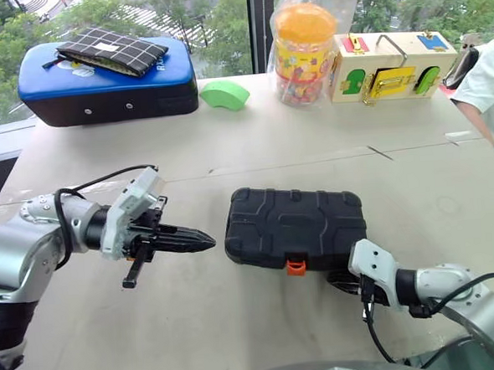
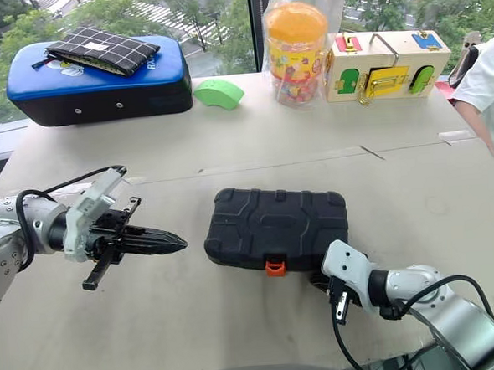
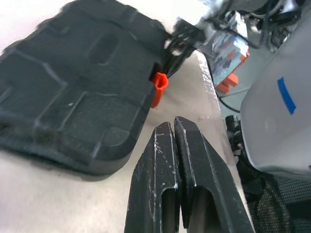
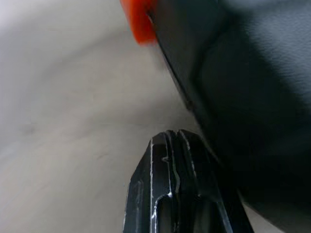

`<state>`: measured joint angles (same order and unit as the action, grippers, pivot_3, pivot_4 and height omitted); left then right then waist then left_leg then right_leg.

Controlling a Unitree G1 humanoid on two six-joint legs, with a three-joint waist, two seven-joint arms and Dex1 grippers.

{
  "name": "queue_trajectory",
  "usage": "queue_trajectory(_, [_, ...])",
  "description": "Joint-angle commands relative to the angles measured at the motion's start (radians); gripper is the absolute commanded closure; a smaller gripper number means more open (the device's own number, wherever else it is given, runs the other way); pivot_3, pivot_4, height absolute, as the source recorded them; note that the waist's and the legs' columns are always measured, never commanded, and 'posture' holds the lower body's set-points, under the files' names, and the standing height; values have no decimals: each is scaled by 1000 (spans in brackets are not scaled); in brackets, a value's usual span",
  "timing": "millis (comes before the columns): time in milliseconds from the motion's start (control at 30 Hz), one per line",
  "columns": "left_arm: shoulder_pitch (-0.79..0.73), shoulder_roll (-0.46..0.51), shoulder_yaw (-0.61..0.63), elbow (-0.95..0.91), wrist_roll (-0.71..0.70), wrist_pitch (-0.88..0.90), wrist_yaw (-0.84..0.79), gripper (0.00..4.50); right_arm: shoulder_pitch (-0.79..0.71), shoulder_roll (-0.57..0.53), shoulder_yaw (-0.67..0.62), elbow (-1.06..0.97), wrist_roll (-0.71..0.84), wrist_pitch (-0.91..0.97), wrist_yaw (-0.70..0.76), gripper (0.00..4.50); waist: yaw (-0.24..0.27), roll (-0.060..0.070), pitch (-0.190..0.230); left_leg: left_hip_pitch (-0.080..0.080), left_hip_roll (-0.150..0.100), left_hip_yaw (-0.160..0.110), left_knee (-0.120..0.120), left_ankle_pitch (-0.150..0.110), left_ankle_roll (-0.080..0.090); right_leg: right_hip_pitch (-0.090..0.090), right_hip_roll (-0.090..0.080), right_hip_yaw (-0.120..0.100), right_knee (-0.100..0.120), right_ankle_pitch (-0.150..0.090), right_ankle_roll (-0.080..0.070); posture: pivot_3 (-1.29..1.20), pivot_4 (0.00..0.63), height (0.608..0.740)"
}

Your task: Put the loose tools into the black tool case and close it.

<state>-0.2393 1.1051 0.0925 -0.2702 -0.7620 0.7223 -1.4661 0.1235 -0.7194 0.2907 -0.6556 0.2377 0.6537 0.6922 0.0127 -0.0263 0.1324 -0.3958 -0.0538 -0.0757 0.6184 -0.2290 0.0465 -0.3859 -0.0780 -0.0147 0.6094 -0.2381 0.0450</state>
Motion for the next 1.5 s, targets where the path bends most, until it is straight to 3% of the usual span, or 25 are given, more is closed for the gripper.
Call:
queue_trajectory(33, [-46,-53,-36,-27,33,-21,62,4445,-139,128,-150,181,-58,12,-209,4500,-8,0,2,2,1,1,0,0,-4,1,0,-1,0,1,-2,0,150,740])
queue_trajectory(200, [-106,-137,-97,-6,89,-43,131,4445,-372,190,-217,424,-75,-59,-261,4500,0,9,9,3,2,2,5,1,-6,-1,0,-2,0,0,0,0,150,740])
queue_trajectory(367, [-216,-277,-195,83,227,-116,241,4445,-485,194,-214,603,-86,-117,-194,4500,8,0,3,2,2,-1,5,5,-3,0,8,-3,-1,16,3,0,150,740])
queue_trajectory(467, [-266,-336,-245,127,273,-130,261,4445,-443,154,-242,562,-68,-90,-151,4500,7,0,2,1,1,-2,-2,7,-7,-2,8,0,-1,16,3,0,150,740])
queue_trajectory(633, [-287,-360,-403,220,440,-206,239,4445,-236,40,-318,179,121,165,-36,4500,1,0,1,-1,-1,0,-1,5,-3,-3,7,3,-3,16,3,0,150,740])
queue_trajectory(767, [-286,-369,-447,303,525,-264,248,4445,-206,87,-270,26,203,269,-68,4500,-5,3,0,9,2,2,-1,2,2,6,5,3,-6,12,2,0,150,740])
queue_trajectory(1000, [-306,-380,-454,327,554,-268,241,4445,-275,256,-135,79,144,280,-208,4500,1,6,-6,15,5,2,0,0,-4,9,4,2,-2,9,6,0,150,740])
queue_trajectory(1233, [-286,-392,-462,277,561,-233,271,4445,-296,272,-80,99,134,273,-200,4500,1,5,-9,14,4,2,-1,2,0,8,4,2,-2,12,2,0,150,740])
queue_trajectory(1500, [-278,-405,-463,254,570,-211,289,4445,-284,230,-119,54,187,282,-136,4500,2,5,-9,14,3,2,0,2,0,8,4,2,-2,9,6,0,150,740])
